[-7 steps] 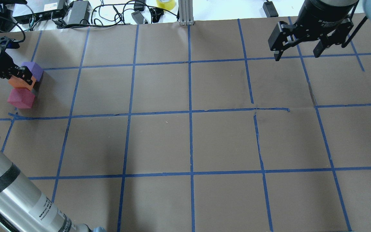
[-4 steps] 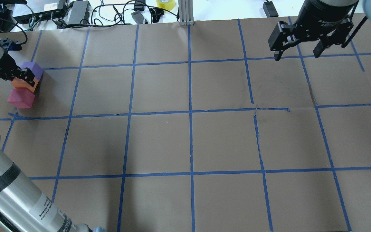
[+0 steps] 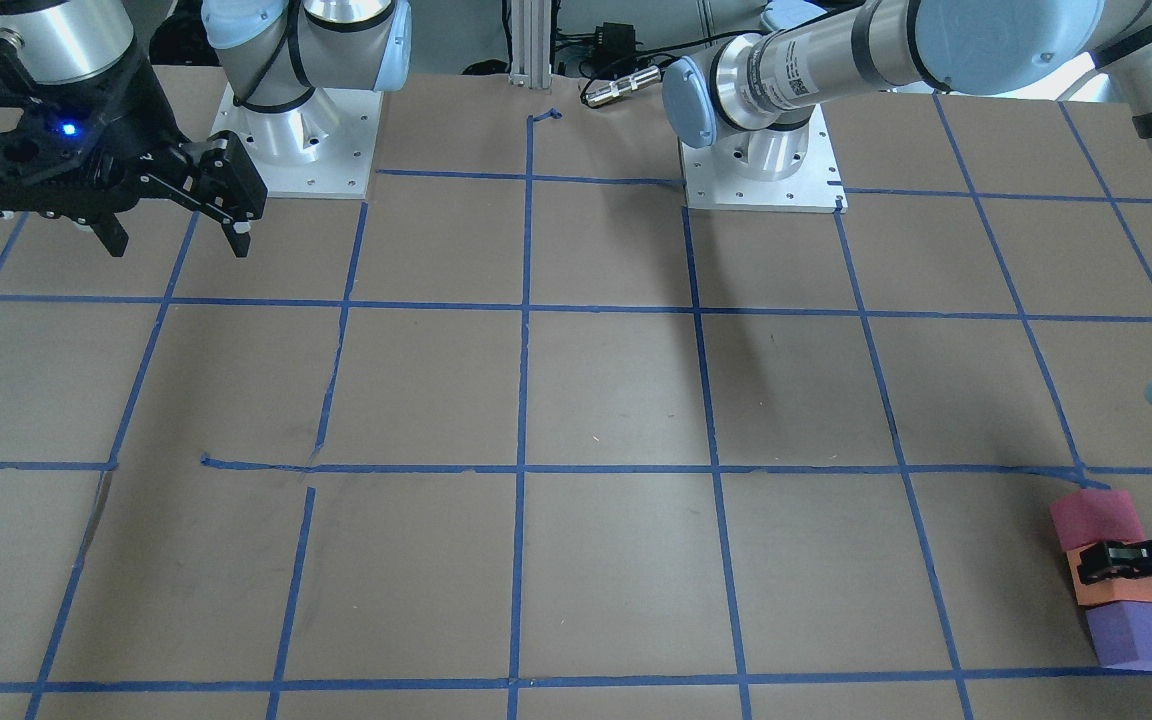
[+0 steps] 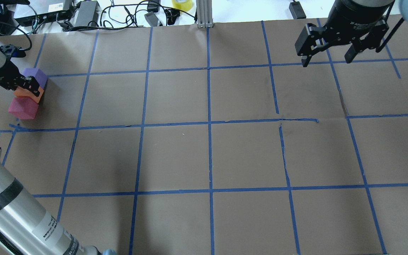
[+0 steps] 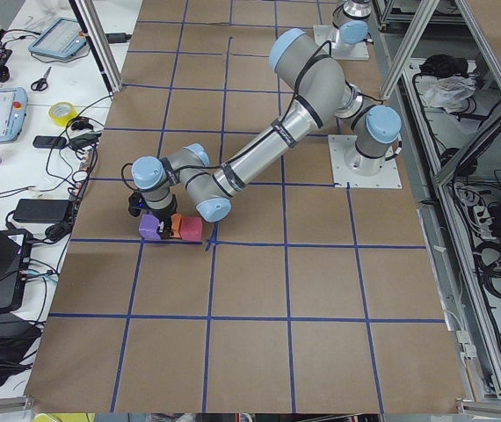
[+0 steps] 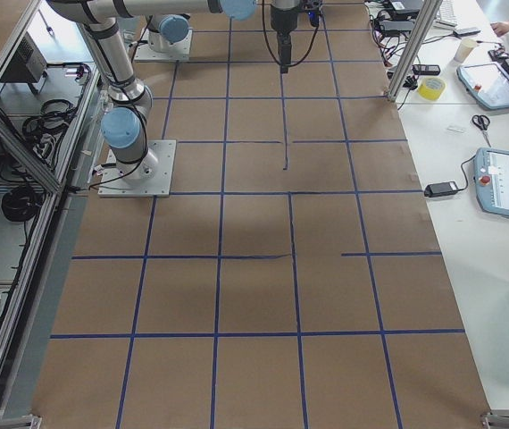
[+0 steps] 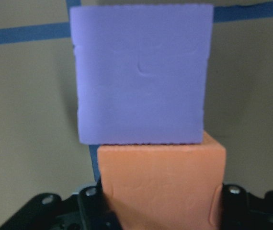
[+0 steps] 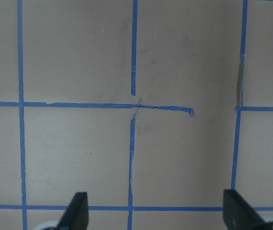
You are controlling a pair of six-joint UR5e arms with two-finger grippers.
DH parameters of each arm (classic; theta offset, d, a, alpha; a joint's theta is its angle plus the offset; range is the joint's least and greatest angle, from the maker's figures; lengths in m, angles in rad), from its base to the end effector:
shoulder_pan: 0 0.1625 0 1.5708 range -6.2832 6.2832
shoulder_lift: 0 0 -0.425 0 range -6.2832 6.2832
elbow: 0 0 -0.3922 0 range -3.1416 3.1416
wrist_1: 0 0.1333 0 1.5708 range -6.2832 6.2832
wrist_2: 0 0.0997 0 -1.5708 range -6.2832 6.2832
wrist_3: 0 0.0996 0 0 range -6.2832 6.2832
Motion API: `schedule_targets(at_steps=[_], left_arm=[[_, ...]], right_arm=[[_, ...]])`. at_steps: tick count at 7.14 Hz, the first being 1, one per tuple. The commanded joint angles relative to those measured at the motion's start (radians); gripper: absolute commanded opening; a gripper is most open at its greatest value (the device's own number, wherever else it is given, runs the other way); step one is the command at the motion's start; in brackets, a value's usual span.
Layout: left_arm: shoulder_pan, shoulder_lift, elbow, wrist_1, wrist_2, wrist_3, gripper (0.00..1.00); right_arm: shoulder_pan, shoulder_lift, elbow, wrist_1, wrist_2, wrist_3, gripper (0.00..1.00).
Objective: Arrange blocks in a line
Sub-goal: 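Place the orange cube between the pink and purple cubes with the left gripper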
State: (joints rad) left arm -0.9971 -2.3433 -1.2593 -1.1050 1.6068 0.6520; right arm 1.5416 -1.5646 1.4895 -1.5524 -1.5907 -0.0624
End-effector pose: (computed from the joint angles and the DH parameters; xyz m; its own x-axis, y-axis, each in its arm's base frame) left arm 0.2971 -0.6987 0.1933 -0.9964 0.0784 -0.0315 0.0778 0.9968 0.0180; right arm 0.1167 -0.5025 0.5231 -0.9992 -0.0320 0.0234 -0.0332 0.9979 -0.0553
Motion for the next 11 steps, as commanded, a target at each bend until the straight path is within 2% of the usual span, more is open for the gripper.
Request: schedule_targets(at_steps=[1,8,11], left_arm=[[0.002,-0.002,0.000,0.001,0.002,0.001,0.00],[0.023,0.006,-0.048,0.057,-0.007,0.005,0.00],[0.023,0.015,-0.068,0.099,-0.053,0.004,0.00]], right_arm=[[0.000,0.000,0.000,0.000,0.000,0.000,1.00],[0.000,0.000,0.000,0.000,0.002,0.003,1.00],[-0.002,0.001,0.002,0.000,-0.002,0.004,1.00]])
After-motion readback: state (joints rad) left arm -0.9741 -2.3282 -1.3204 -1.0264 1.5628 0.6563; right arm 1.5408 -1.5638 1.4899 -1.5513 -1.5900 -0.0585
